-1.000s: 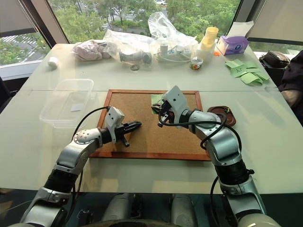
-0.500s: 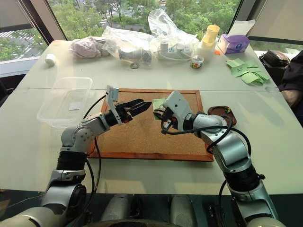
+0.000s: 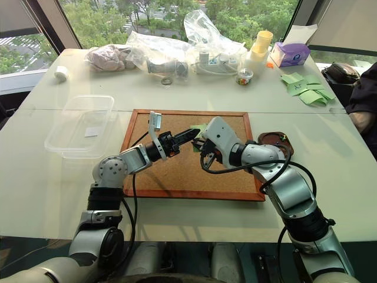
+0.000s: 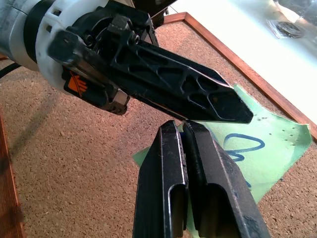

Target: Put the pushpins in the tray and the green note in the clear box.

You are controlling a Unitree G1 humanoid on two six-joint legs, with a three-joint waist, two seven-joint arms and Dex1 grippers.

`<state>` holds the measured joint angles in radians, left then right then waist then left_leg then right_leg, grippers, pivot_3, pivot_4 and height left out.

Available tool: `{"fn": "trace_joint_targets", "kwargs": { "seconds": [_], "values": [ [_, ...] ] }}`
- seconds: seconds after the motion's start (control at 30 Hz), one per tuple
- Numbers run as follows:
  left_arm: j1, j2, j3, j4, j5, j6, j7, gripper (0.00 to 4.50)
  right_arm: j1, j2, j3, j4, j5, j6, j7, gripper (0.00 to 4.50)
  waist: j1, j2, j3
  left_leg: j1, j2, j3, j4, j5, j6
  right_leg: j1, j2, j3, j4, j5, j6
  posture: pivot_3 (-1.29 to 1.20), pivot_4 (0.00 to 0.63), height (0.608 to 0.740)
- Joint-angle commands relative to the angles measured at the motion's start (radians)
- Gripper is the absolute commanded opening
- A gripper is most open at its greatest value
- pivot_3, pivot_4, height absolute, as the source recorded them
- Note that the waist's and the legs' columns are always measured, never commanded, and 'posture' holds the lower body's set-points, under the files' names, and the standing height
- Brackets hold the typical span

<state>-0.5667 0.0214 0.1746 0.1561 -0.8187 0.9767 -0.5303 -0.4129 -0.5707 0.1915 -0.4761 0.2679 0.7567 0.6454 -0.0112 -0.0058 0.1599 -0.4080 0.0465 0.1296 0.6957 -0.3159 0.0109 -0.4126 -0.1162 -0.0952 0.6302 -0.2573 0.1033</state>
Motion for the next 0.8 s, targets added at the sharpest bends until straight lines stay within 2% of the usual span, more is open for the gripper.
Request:
{"fn": "trace_joint_targets", "kwargs": {
  "seconds": [0.03, 0.23, 0.33, 0.57, 0.63, 0.8],
  "values": [
    [-0.011, -0.003, 0.005, -0.022, -0.021, 0.004, 0.006, 0.05, -0.011, -0.015, -0.011, -0.055, -0.005, -0.018, 0.002, 0.00, 0.001, 0.000, 0.000, 0.000, 0.000, 0.000, 0.000, 0.000, 0.000, 0.000, 0.000, 0.000, 0.000, 0.000, 0.000, 0.00, 0.150, 0.740],
    [-0.011, 0.013, 0.013, -0.018, -0.001, -0.027, 0.014, 0.05, -0.005, -0.023, -0.071, -0.084, 0.024, 0.015, -0.001, 0.00, 0.001, 0.000, 0.000, 0.000, 0.000, 0.000, 0.000, 0.000, 0.000, 0.000, 0.000, 0.000, 0.000, 0.000, 0.000, 0.00, 0.150, 0.740],
    [0.002, 0.029, -0.003, -0.021, 0.030, -0.064, 0.005, 0.05, 0.030, -0.037, -0.279, -0.076, 0.096, 0.080, -0.027, 0.00, 0.005, -0.001, 0.000, 0.000, 0.000, 0.000, 0.000, 0.000, 0.000, 0.000, 0.000, 0.000, 0.000, 0.000, 0.000, 0.00, 0.150, 0.740],
    [0.018, 0.047, -0.042, -0.050, 0.050, -0.090, -0.026, 0.05, 0.106, -0.072, -0.599, 0.062, 0.168, 0.124, -0.068, 0.00, 0.025, -0.001, 0.001, 0.000, -0.001, 0.000, 0.001, 0.000, 0.000, 0.001, 0.000, 0.000, 0.000, 0.000, 0.000, 0.00, 0.150, 0.740],
    [0.026, 0.052, -0.050, -0.066, 0.051, -0.092, -0.031, 0.05, 0.137, -0.086, -0.631, 0.116, 0.157, 0.107, -0.071, 0.00, 0.025, -0.001, 0.001, 0.000, -0.001, 0.000, 0.001, 0.000, 0.000, 0.001, 0.000, 0.000, 0.000, 0.000, 0.000, 0.00, 0.150, 0.740],
    [0.046, 0.066, -0.068, -0.103, 0.058, -0.103, -0.037, 0.05, 0.185, -0.099, -0.610, 0.206, 0.129, 0.039, -0.069, 0.00, 0.017, -0.001, 0.001, 0.000, -0.001, 0.000, 0.000, 0.000, 0.000, 0.001, 0.000, 0.000, 0.000, 0.000, 0.000, 0.00, 0.150, 0.740]
  ]
}}
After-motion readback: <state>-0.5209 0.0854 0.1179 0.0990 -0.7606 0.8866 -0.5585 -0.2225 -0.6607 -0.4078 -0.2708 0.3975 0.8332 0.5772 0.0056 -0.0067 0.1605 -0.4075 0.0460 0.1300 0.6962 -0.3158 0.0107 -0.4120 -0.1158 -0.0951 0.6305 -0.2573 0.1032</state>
